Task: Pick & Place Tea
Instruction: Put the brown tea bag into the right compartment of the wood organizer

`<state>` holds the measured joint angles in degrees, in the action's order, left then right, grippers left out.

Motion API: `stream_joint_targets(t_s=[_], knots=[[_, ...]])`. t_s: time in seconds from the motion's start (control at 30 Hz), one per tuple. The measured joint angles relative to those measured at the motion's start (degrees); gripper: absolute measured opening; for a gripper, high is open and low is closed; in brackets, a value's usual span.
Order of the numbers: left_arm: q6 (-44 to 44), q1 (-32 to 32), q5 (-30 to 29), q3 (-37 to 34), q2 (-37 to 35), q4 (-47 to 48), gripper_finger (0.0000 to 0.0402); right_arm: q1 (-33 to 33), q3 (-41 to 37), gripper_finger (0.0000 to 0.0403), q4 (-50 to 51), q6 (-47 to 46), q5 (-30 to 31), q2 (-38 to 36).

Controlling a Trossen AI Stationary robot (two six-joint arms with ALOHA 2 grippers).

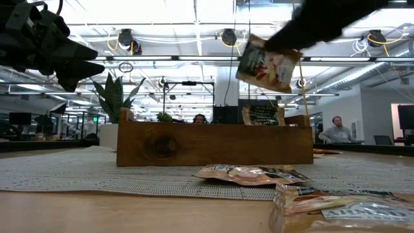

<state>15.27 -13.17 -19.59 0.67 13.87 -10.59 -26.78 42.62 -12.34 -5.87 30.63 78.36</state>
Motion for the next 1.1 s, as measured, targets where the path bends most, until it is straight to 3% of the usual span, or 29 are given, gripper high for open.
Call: stream_joint_targets(t_s=[0.17, 0.3, 0.57, 0.73, 1.1], knots=[[0.0, 0.0, -0.01, 0.0, 0.0, 0.04, 0.0205, -1.49, -13.92, 0.0, -31.49, 2.0, 4.04, 0.86], [0.0, 0.01, -0.01, 0.0, 0.0, 0.03, 0.0205, -1.47, -17.96, 0.0, -44.3, 2.18, 5.8, 6.23], [0.0, 0.0, -0.02, 0.0, 0.0, 0.02, 0.0205, -2.35, -15.72, 0.0, -51.98, 5.46, 13.01, 18.47], [0.0, 0.0, -0.02, 0.0, 0.0, 0.0, 0.0205, -2.61, -15.33, 0.0, -61.11, 6.56, 14.15, 24.1], [0.0, 0.01, -0.02, 0.0, 0.0, 0.02, 0.0205, -2.61, -15.36, 0.0, -62.87, 3.75, 14.45, 29.16]])
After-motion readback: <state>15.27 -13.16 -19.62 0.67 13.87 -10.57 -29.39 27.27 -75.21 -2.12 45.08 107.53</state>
